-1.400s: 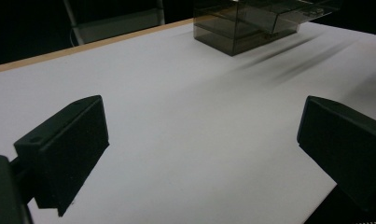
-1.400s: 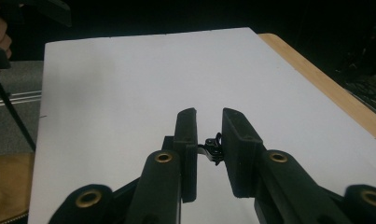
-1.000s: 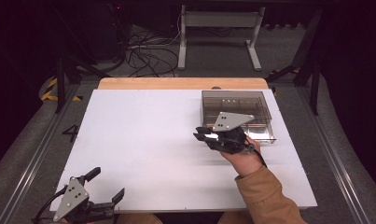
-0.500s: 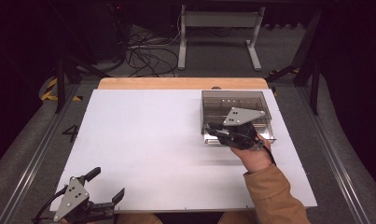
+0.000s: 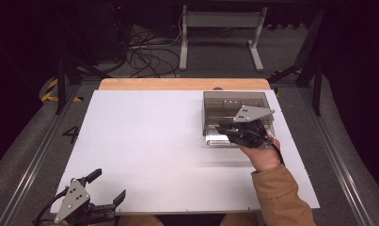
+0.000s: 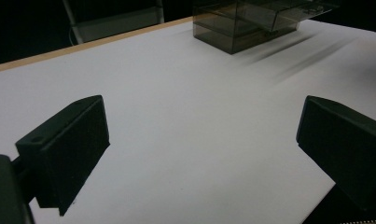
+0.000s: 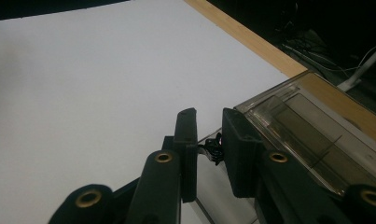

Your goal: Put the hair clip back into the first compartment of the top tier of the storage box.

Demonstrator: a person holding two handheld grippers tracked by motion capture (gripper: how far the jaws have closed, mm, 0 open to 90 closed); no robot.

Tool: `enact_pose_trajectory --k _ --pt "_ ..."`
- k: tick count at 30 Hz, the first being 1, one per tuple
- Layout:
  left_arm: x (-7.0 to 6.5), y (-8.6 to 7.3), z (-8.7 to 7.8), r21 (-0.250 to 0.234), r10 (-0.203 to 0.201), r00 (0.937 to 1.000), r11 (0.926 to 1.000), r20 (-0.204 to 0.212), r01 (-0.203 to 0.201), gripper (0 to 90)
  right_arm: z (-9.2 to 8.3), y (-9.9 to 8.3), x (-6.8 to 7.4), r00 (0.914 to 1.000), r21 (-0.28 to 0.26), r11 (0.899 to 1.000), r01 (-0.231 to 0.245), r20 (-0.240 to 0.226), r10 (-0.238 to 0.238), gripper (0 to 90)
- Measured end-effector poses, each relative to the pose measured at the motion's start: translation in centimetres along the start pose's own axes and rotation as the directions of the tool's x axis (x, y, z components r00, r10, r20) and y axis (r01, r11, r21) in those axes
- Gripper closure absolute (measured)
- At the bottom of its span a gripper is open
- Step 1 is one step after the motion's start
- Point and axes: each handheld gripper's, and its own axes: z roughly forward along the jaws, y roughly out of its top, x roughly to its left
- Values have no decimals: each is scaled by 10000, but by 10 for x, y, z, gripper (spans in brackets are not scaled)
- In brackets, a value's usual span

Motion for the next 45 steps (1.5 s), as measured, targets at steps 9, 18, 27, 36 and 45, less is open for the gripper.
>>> enact_pose_trajectory --k 9,18,27,36,45 --pt "-1 0 1 28 10 10000 10000 -30 -10 35 8 -9 -9 9995 281 9992 -295 75 293 770" --pt "-1 0 1 51 -21 10000 10000 -9 21 35 21 -17 -16 9982 667 9961 -585 170 575 769" --pt "-1 0 1 49 -83 10000 10000 4 83 36 31 -24 -19 9974 966 9930 -683 284 658 769" --pt "-1 0 1 57 -56 10000 10000 2 56 36 41 -28 -19 9976 1353 9884 -684 234 658 769" --pt "-1 0 2 89 -66 10000 9999 7 66 36 45 -30 -18 9975 1609 9845 -698 229 670 769"
